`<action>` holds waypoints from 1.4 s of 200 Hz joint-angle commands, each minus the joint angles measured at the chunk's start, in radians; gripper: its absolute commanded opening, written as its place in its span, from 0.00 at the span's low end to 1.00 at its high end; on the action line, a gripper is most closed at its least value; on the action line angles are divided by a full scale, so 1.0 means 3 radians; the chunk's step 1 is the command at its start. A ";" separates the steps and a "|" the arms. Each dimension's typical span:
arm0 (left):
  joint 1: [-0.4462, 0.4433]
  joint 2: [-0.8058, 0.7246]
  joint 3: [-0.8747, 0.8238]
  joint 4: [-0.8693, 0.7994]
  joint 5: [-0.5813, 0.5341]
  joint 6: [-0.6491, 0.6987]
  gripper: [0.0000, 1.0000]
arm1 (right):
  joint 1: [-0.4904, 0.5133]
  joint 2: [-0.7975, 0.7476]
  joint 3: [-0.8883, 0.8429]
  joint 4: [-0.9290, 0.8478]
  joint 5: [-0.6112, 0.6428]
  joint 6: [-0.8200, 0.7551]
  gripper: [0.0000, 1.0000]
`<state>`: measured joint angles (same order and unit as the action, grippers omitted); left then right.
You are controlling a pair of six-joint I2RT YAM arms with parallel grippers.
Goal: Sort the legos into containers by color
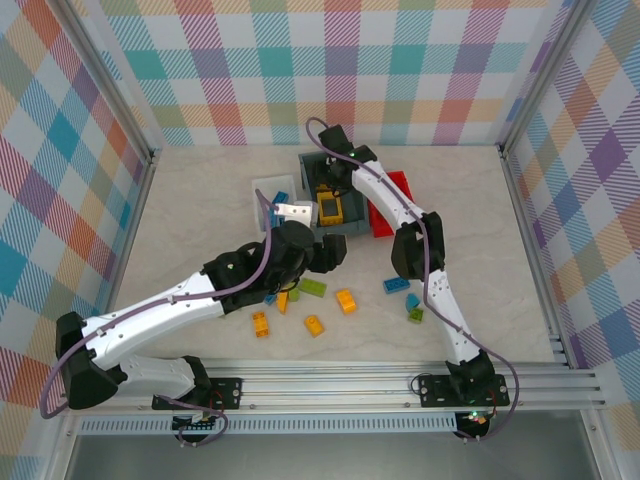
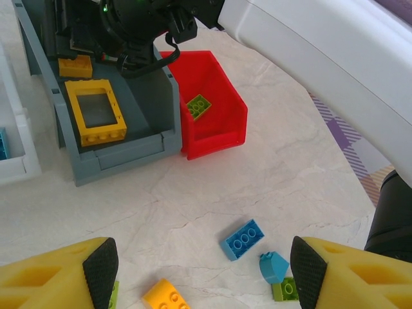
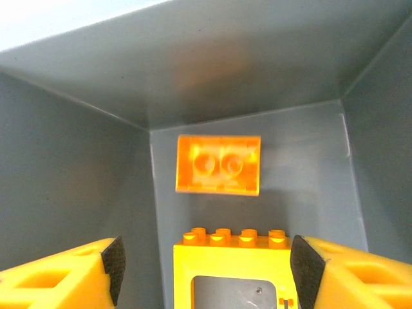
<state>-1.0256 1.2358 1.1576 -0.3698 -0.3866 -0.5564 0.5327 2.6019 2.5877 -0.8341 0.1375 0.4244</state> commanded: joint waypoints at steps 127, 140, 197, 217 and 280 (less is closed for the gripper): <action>0.0293 -0.0658 0.0120 -0.1372 0.0090 -0.0689 0.73 | 0.0226 -0.4121 -0.3856 0.0187 0.0434 0.0501 0.65; 0.0404 -0.0704 0.0084 -0.1639 0.0112 -0.0831 0.72 | 0.0320 -0.4375 -0.4208 0.0129 0.0323 0.0561 0.65; 0.1840 -0.1047 -0.0908 -0.2037 0.0665 -0.1737 0.76 | 0.1525 -0.4735 -0.5087 0.0946 -0.0353 0.0206 0.70; 0.2289 -0.0976 -0.1215 -0.1722 0.1011 -0.1827 0.74 | 0.1866 -0.4560 -0.5097 0.1245 -0.0492 0.0048 0.71; 0.2276 -0.0519 -0.1154 -0.1385 0.1214 -0.1816 0.71 | 0.1961 -0.4565 -0.5085 0.1216 0.0262 0.0180 0.70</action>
<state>-0.3134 1.0382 0.7872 -0.8402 -0.0719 -1.0847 1.1206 1.2671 1.0561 -0.5087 0.1234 0.4824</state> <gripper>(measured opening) 0.718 0.706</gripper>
